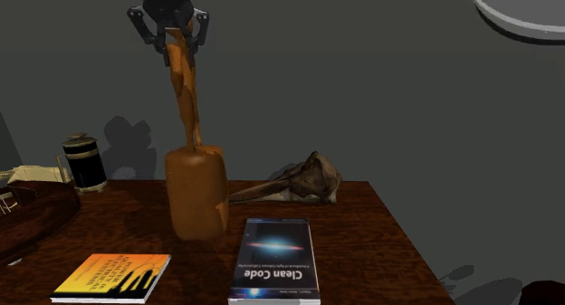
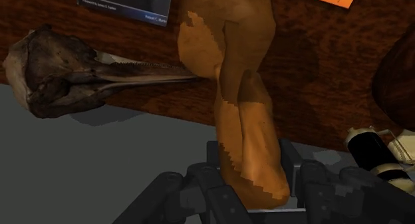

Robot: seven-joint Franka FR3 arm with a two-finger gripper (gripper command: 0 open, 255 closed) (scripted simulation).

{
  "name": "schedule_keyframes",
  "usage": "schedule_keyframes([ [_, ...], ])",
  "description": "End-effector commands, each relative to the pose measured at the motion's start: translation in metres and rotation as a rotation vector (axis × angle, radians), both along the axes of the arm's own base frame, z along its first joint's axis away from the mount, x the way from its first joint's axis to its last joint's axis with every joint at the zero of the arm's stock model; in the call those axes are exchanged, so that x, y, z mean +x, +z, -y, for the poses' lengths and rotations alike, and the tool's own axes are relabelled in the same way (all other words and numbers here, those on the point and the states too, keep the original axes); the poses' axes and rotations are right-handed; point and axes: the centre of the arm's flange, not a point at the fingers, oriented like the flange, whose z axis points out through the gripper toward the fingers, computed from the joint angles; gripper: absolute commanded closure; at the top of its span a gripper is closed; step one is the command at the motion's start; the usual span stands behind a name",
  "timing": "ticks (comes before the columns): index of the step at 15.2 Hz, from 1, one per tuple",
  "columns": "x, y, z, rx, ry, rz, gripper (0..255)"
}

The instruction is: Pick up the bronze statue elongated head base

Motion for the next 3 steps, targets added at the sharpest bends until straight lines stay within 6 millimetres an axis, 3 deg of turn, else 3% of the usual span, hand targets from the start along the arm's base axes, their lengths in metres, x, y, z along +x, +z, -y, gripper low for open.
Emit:
schedule_keyframes([
  [1,-0.0006,0.0133,0.0017,0.002,0.000,0.005,255],
  [3,-0.0006,0.0141,0.0017,0.002,0.000,0.005,255],
])
